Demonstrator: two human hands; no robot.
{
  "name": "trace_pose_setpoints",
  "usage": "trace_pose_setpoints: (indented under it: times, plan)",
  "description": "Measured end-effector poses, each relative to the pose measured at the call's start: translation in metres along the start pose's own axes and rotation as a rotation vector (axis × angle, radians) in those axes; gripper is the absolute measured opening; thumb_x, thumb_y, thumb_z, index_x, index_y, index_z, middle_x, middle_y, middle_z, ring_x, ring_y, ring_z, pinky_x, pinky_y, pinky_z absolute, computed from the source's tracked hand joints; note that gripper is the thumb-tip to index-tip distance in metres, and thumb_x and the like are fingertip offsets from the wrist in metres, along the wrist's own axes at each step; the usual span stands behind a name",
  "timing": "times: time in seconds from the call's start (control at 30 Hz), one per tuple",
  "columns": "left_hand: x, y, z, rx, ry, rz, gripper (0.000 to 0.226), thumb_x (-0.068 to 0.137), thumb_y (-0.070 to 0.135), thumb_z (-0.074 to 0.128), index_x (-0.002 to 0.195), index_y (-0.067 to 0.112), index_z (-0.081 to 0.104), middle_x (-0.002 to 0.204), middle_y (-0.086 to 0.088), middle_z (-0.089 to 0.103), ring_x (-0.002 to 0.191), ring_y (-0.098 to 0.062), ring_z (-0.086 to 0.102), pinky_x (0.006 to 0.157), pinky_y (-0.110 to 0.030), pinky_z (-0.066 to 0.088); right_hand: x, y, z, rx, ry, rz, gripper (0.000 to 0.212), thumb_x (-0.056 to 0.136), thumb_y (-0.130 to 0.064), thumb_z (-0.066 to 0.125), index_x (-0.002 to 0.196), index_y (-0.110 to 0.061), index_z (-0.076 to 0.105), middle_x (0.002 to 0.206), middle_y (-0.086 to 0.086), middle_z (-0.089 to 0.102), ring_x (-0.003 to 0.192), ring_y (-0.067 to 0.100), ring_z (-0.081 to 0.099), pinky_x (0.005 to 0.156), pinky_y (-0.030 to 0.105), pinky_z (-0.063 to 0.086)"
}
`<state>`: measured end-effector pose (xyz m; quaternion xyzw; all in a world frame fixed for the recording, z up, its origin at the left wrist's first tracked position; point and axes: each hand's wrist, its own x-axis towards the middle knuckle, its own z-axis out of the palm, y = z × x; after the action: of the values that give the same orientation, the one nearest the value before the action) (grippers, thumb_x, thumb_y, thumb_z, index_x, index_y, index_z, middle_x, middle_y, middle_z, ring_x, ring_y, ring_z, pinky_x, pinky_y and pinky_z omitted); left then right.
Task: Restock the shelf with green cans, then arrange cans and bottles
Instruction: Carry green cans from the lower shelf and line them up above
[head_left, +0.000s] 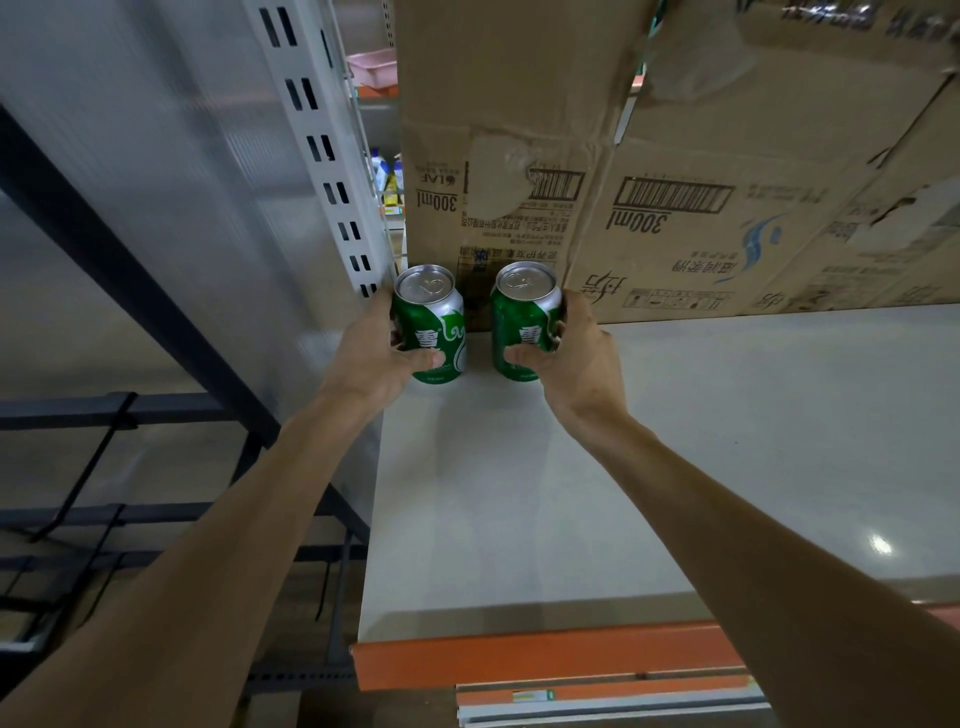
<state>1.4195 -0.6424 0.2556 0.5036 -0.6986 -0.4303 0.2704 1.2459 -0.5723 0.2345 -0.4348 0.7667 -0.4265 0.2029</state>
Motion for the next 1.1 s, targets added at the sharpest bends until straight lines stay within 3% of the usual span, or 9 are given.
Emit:
trace_pose_setpoints:
  times: [0.37,0.53,0.63,0.7,0.73,0.83,0.9,1.0,1.1]
  plan:
    - [0.001,0.000,-0.002,-0.003,-0.026,0.010,0.082,0.079,-0.001,0.075,0.147,0.016,0.034,0.138,0.000,0.051,0.126,-0.015,0.045,0.094,-0.018,0.036,-0.002,0.002,0.005,0.008,0.026,0.008,0.062,0.075,-0.025,0.083,0.126,-0.020,0.046,0.123,0.001,0.064,0.112,0.024,0.060,0.093,0.045,0.052]
    - [0.002,0.000,-0.003,0.012,-0.023,0.015,0.082,0.077,-0.001,0.077,0.146,0.014,0.035,0.141,-0.004,0.051,0.129,-0.018,0.046,0.096,-0.022,0.036,-0.003,0.001,0.007,0.059,0.015,0.019,0.062,0.077,-0.020,0.081,0.127,-0.019,0.044,0.125,0.003,0.063,0.115,0.024,0.059,0.094,0.044,0.052]
    - [-0.006,0.009,0.000,-0.013,-0.032,0.045,0.080,0.073,-0.009,0.077,0.139,0.013,0.037,0.121,0.007,0.055,0.108,0.006,0.056,0.081,0.000,0.040,-0.007,-0.003,0.004,0.096,-0.011,0.006,0.070,0.075,-0.021,0.083,0.130,-0.016,0.040,0.130,0.002,0.057,0.116,0.020,0.055,0.089,0.032,0.049]
    - [-0.013,0.009,0.002,-0.024,-0.031,0.076,0.074,0.070,-0.011,0.078,0.129,0.014,0.041,0.107,0.016,0.053,0.088,0.022,0.057,0.068,0.004,0.041,-0.016,-0.007,-0.007,0.121,0.026,0.010,0.078,0.077,-0.029,0.082,0.136,-0.014,0.035,0.138,0.002,0.048,0.120,0.016,0.048,0.091,0.026,0.042]
    - [-0.019,0.009,0.003,-0.033,0.005,0.088,0.071,0.069,-0.003,0.083,0.126,0.015,0.044,0.107,0.015,0.055,0.090,0.021,0.058,0.069,0.001,0.044,-0.023,-0.008,-0.016,0.095,0.042,0.007,0.076,0.080,-0.034,0.078,0.138,-0.014,0.033,0.141,0.003,0.044,0.125,0.017,0.045,0.094,0.026,0.040]
    - [-0.046,0.021,0.004,0.279,0.218,-0.060,0.070,0.071,0.034,0.082,0.126,0.013,0.045,0.122,-0.005,0.051,0.110,-0.016,0.057,0.081,-0.032,0.055,-0.056,0.000,-0.054,-0.112,0.004,0.025,0.065,0.093,-0.037,0.063,0.144,-0.013,0.031,0.145,0.006,0.041,0.132,0.022,0.042,0.102,0.033,0.040]
    - [-0.075,0.048,0.017,0.496,0.297,-0.043,0.057,0.081,0.032,0.073,0.126,0.009,0.045,0.127,-0.015,0.044,0.116,-0.033,0.047,0.088,-0.049,0.050,-0.078,0.007,-0.087,-0.235,-0.033,0.050,0.057,0.097,-0.036,0.056,0.144,-0.011,0.034,0.142,0.009,0.044,0.130,0.024,0.044,0.102,0.035,0.040]
    - [-0.107,0.117,0.066,0.539,0.081,0.217,0.031,0.090,0.022,0.064,0.118,0.012,0.055,0.124,-0.012,0.053,0.116,-0.031,0.051,0.092,-0.045,0.047,-0.097,0.013,-0.144,-0.285,0.019,0.116,0.048,0.100,-0.035,0.050,0.140,-0.011,0.040,0.138,0.009,0.048,0.127,0.026,0.046,0.098,0.037,0.041]
    - [-0.120,0.195,0.140,0.593,-0.257,0.355,0.041,0.096,0.026,0.058,0.134,0.016,0.047,0.139,-0.004,0.048,0.129,-0.023,0.045,0.102,-0.039,0.042,-0.112,0.011,-0.221,-0.309,0.156,0.208,0.044,0.101,-0.033,0.047,0.138,-0.011,0.042,0.139,0.010,0.047,0.127,0.027,0.045,0.096,0.038,0.040]
